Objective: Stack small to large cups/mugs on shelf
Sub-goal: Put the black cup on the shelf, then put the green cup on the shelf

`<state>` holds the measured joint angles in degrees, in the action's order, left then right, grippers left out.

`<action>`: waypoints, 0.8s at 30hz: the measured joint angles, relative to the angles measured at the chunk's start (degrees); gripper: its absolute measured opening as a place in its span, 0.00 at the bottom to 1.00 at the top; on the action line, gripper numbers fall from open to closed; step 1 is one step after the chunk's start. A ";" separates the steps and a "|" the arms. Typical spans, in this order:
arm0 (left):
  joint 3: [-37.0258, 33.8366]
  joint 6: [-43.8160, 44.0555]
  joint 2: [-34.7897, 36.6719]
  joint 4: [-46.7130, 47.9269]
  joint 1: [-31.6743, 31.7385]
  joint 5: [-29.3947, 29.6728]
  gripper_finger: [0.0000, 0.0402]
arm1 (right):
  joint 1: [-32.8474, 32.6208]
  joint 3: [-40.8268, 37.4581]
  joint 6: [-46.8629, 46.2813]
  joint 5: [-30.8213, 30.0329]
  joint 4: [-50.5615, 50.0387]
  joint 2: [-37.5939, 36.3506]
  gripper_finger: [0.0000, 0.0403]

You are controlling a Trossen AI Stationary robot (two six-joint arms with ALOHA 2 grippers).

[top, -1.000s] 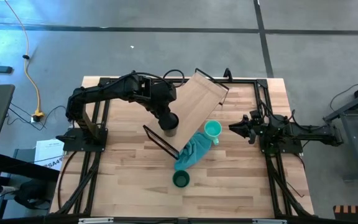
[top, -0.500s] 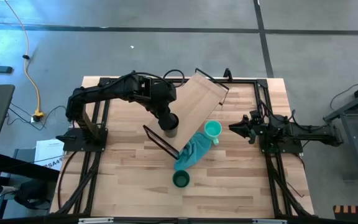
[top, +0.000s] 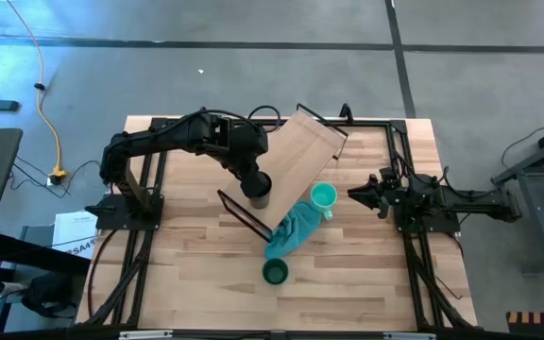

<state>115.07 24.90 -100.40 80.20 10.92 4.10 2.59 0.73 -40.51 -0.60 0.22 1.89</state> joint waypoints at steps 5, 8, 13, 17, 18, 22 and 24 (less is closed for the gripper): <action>0.00 -0.25 0.00 -0.02 0.00 0.00 0.06 | 0.02 0.00 0.00 0.00 0.00 0.00 0.22; 0.00 -0.53 0.00 -0.24 0.00 0.01 0.06 | 0.01 0.00 0.00 0.00 0.01 0.00 0.22; 0.00 -0.65 0.00 -0.50 0.00 0.33 0.13 | 0.01 0.00 0.01 0.00 0.01 0.00 0.22; 0.00 -0.89 0.00 -0.50 0.00 0.86 0.22 | 0.02 0.00 0.02 0.00 -0.01 0.00 0.22; 0.00 -0.89 0.00 -0.50 0.00 0.90 0.24 | 0.01 0.00 0.02 0.00 -0.01 0.00 0.22; 0.00 -0.91 0.00 -0.50 -0.02 0.90 0.31 | 0.00 0.00 0.00 0.00 -0.01 0.02 0.22; 0.00 -1.10 0.00 -0.50 -0.02 0.60 0.35 | 0.02 0.00 0.02 0.02 -0.01 0.00 0.22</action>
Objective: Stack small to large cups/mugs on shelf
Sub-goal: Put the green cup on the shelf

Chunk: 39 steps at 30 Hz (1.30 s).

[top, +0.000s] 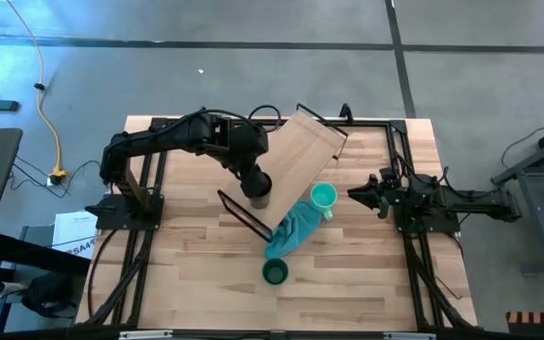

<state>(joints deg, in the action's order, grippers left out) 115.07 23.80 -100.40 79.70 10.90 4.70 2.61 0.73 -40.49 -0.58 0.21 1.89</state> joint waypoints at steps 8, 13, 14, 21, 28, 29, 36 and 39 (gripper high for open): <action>0.81 0.00 0.00 0.57 -0.04 -1.48 0.42 | -0.02 0.00 0.00 -0.02 0.00 0.00 0.22; 3.96 -0.07 0.11 0.98 -0.04 -1.36 0.42 | 0.00 0.00 0.00 -0.02 0.00 0.00 0.22; 4.80 -0.36 0.11 1.02 -0.04 -1.25 0.42 | 0.00 0.00 0.00 -0.02 0.00 0.00 0.22; 12.22 -2.40 0.09 1.58 -0.04 -1.80 0.43 | -0.02 0.00 0.00 -0.01 0.00 0.00 0.22; 19.65 -3.12 0.78 3.74 -1.31 -6.24 0.43 | -0.02 0.00 0.00 -0.02 0.00 0.01 0.22; 19.02 -3.22 1.58 3.04 -1.80 -7.72 0.43 | -0.02 0.00 0.00 -0.02 0.00 0.00 0.22; 18.92 -3.17 3.00 5.17 -10.18 -10.34 0.43 | -0.02 0.00 0.42 -0.02 0.00 0.02 0.22; 18.91 -3.01 2.97 6.12 -14.68 -10.32 0.43 | 0.00 0.00 0.42 -0.02 0.06 0.02 0.22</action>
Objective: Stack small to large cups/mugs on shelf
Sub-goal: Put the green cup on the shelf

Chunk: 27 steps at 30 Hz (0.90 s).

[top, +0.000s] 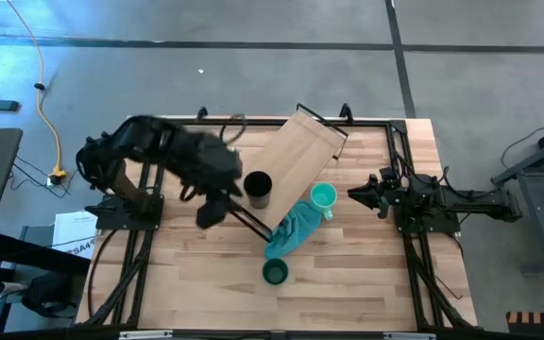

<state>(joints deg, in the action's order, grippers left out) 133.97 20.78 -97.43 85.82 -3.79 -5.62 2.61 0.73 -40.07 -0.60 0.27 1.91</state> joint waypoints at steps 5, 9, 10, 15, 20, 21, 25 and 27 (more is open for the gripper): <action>0.00 1.07 -0.02 0.13 -6.64 1.63 0.43 | 0.00 -0.02 -1.29 1.52 1.12 0.00 0.22; 0.00 3.20 -0.03 0.15 -10.47 5.27 0.43 | -0.02 -0.02 -3.21 4.12 1.21 -0.02 0.22; 0.00 3.75 -0.02 0.14 -11.19 5.90 0.43 | -0.02 -0.02 -3.39 4.36 1.23 -0.02 0.22; -1.36 5.22 -0.02 -0.21 -13.83 8.75 0.43 | -0.02 -0.02 -1.88 4.67 1.28 -0.02 0.22; -5.80 6.74 -0.07 -0.39 -14.76 12.71 0.43 | -0.02 -0.02 -3.04 4.84 1.70 -0.02 0.22; -7.15 7.05 -0.07 -0.53 -14.73 12.78 0.43 | -0.02 -0.02 -3.66 5.17 1.69 -0.02 0.22; -13.83 7.91 -0.07 -3.32 -14.60 12.80 0.43 | -0.02 -0.02 -4.05 7.53 2.48 0.00 0.22; -17.29 8.00 -0.07 -4.15 -14.60 12.80 0.43 | -0.02 -0.02 -4.06 8.18 3.41 -0.02 0.22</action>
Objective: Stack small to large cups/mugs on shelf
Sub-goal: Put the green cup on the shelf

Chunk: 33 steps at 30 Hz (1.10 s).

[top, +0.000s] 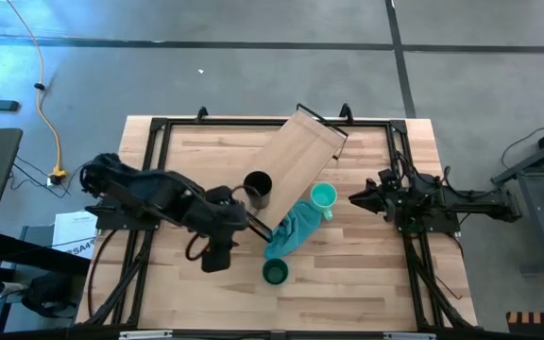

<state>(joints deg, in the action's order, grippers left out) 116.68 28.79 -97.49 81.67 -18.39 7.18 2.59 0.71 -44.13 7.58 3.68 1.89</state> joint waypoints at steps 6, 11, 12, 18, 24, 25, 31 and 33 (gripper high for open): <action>-9.94 3.85 0.00 -2.59 -0.20 -0.02 0.43 | 0.00 0.00 0.02 0.64 2.32 0.00 0.22; -16.17 7.94 -0.02 -7.74 -1.48 -0.03 0.43 | 0.00 0.00 -1.43 3.76 3.68 0.00 0.22; -17.11 8.49 -0.02 -9.28 -1.66 -0.02 0.43 | 0.00 0.00 -2.04 4.42 3.94 0.00 0.22; -19.78 9.11 0.00 -16.08 -2.66 0.76 0.43 | 0.00 0.00 -3.59 9.29 5.38 0.02 0.22; -20.20 8.56 0.00 -19.39 -3.90 2.25 0.43 | 0.00 0.00 -3.88 13.07 5.35 0.00 0.22; -20.22 8.16 0.00 -19.81 -4.01 2.26 0.43 | 0.01 0.00 -3.88 13.54 5.33 0.00 0.22; -20.21 3.04 -0.08 -24.81 -6.11 3.20 0.43 | 0.00 0.00 -3.46 15.90 5.18 0.00 0.22; -20.11 1.79 -0.89 -27.19 -6.19 3.82 0.43 | 0.01 0.00 -3.44 15.82 5.18 0.01 0.22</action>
<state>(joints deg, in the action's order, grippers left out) 96.57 30.58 -98.38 54.48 -24.58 11.00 2.60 0.71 -47.57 23.40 8.86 1.90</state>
